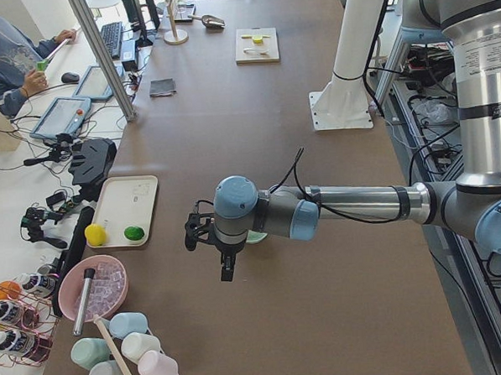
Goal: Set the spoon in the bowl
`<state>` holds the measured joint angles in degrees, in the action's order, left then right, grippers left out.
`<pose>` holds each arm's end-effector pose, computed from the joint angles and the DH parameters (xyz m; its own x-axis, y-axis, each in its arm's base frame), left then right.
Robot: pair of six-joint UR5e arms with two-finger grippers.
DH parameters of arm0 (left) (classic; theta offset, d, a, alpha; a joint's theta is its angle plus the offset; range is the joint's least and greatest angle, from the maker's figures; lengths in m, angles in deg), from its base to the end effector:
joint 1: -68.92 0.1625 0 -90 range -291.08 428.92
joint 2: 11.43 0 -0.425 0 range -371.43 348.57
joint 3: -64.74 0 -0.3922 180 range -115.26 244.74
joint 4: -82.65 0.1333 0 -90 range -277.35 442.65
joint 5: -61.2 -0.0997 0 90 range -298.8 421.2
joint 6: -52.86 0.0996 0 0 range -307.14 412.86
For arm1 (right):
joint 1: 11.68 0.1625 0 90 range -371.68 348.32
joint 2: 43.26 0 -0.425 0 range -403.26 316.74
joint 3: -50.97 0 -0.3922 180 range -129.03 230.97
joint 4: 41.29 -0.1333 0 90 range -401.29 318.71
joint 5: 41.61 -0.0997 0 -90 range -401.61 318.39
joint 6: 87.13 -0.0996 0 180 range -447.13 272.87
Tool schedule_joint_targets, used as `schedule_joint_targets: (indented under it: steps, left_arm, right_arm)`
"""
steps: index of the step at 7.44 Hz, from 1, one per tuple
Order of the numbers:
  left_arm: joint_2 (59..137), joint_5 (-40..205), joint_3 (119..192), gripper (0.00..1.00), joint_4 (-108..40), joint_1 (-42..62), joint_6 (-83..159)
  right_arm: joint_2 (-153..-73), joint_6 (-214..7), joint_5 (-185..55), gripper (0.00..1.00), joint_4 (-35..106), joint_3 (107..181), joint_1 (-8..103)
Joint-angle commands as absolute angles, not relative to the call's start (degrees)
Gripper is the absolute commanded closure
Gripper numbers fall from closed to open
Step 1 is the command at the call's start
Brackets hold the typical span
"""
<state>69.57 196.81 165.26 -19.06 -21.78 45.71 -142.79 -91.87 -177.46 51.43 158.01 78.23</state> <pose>-0.0675 -0.4378 0.6169 0.6945 0.0326 -0.7187 0.0991 0.9851 0.1405 0.0612 -0.4237 0.5912 0.6942 0.0215 0.7195 -0.0560 0.9981 0.0241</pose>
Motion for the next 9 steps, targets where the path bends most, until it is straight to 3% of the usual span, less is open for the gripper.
schedule_joint_targets:
  steps: [1,9]
  left_arm:
    - [69.52,196.82,165.37,0.02,-19.30,-21.78,45.65]
    - [69.70,196.99,166.95,0.02,-19.30,-21.69,44.95]
  right_arm:
    - [-142.75,-91.87,-177.40,0.00,51.43,157.94,78.15]
    - [-142.57,-92.22,-177.83,0.00,51.43,158.29,78.06]
